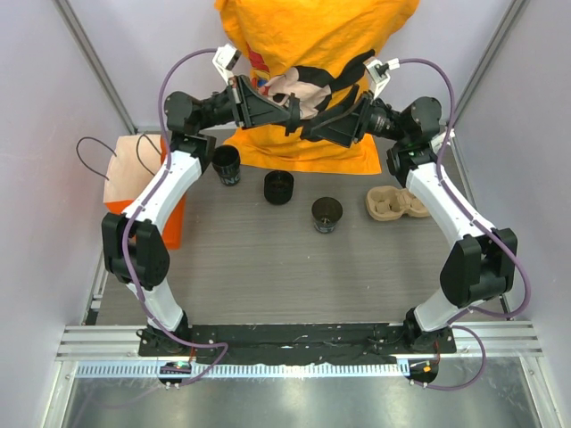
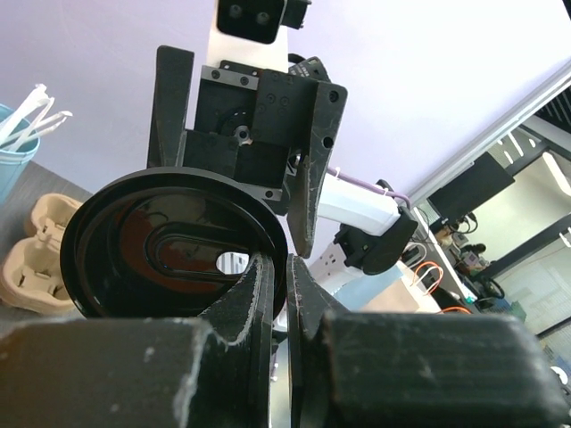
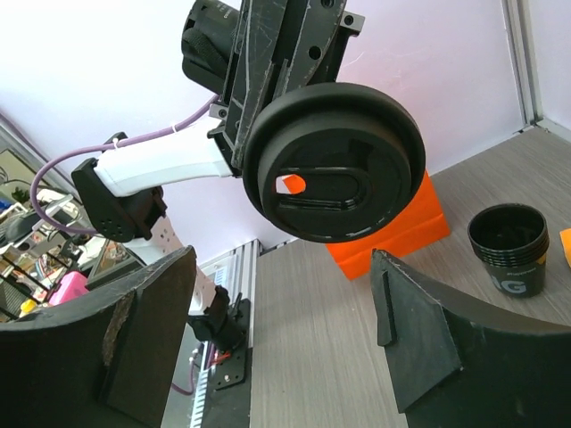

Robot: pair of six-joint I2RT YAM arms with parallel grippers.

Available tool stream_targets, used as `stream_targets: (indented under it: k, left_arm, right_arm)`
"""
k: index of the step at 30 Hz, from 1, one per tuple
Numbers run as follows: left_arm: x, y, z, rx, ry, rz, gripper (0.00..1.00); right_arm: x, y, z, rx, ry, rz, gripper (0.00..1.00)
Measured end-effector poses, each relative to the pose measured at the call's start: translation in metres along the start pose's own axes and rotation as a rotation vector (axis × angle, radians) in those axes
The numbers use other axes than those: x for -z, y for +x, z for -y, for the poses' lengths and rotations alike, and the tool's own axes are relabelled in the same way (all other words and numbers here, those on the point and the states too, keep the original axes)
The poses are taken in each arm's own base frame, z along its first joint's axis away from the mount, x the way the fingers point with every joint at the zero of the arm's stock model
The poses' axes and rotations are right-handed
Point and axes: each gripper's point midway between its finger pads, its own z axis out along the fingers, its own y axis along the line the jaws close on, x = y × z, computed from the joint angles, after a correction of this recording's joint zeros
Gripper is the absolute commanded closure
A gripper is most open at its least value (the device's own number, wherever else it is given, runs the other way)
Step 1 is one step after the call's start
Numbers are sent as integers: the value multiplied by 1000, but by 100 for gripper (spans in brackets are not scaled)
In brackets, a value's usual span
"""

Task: Pack the takeout coffee

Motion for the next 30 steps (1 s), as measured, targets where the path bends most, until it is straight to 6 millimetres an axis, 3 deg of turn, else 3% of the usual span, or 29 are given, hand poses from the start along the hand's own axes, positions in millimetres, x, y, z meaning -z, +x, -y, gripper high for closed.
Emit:
stream_targets:
  k: [13, 30]
  left_arm:
    - [-15, 26, -18, 69, -35, -53, 100]
    - [-14, 31, -28, 44, -54, -62, 100]
  right_arm:
    - [-9, 20, 4, -13, 10, -52, 23]
    - [-10, 21, 0, -17, 2, -66, 37]
